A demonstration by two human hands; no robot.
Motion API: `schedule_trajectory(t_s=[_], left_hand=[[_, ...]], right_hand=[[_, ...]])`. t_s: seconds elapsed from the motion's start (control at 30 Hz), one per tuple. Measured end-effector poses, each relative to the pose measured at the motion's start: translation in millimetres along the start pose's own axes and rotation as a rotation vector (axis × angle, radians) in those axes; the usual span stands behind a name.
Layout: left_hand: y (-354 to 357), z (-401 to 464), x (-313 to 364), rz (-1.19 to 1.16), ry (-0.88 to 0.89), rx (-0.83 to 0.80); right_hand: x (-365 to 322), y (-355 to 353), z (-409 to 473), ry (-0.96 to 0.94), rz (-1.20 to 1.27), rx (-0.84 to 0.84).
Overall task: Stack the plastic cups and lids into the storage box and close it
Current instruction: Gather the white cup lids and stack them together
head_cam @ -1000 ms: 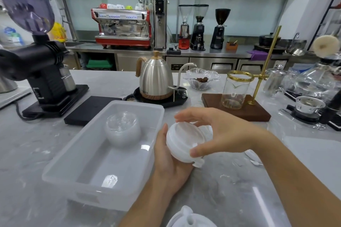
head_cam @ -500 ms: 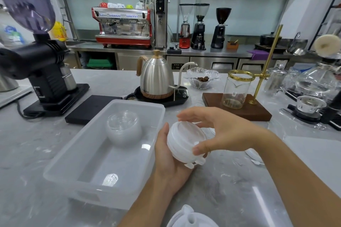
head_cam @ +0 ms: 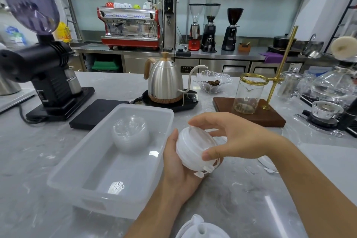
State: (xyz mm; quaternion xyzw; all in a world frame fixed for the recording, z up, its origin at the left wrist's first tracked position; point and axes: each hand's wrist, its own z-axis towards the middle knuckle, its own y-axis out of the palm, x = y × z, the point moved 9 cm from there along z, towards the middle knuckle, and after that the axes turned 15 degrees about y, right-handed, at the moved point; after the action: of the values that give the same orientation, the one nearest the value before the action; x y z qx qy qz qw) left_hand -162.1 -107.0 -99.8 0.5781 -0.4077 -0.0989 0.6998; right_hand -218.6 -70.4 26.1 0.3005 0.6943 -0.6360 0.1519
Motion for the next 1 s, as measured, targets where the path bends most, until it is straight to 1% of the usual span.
schedule_trajectory(t_s=[0.23,0.43,0.67,0.87,1.0], left_hand=[[3.6,-1.6,0.1,-0.002,-0.004,-0.006],[3.5,-2.5,-0.2,0.012,-0.007,0.0],[5.1,-4.6,0.4,-0.01,-0.01,0.025],[11.2,-8.0,-0.1,-0.01,-0.04,0.039],[11.7,-9.5,-0.9,-0.016,-0.05,0.038]], right_hand=[[-0.7,-4.9,-1.7,-0.015,-0.007,0.024],[-2.4,2.3,-0.2,-0.011,-0.057,0.035],[-3.3,8.4,3.3,-0.026,-0.052,0.045],[5.2,10.0,5.0,0.018,0.0,-0.01],[3.8,12.0,4.3,0.012,-0.057,-0.01]])
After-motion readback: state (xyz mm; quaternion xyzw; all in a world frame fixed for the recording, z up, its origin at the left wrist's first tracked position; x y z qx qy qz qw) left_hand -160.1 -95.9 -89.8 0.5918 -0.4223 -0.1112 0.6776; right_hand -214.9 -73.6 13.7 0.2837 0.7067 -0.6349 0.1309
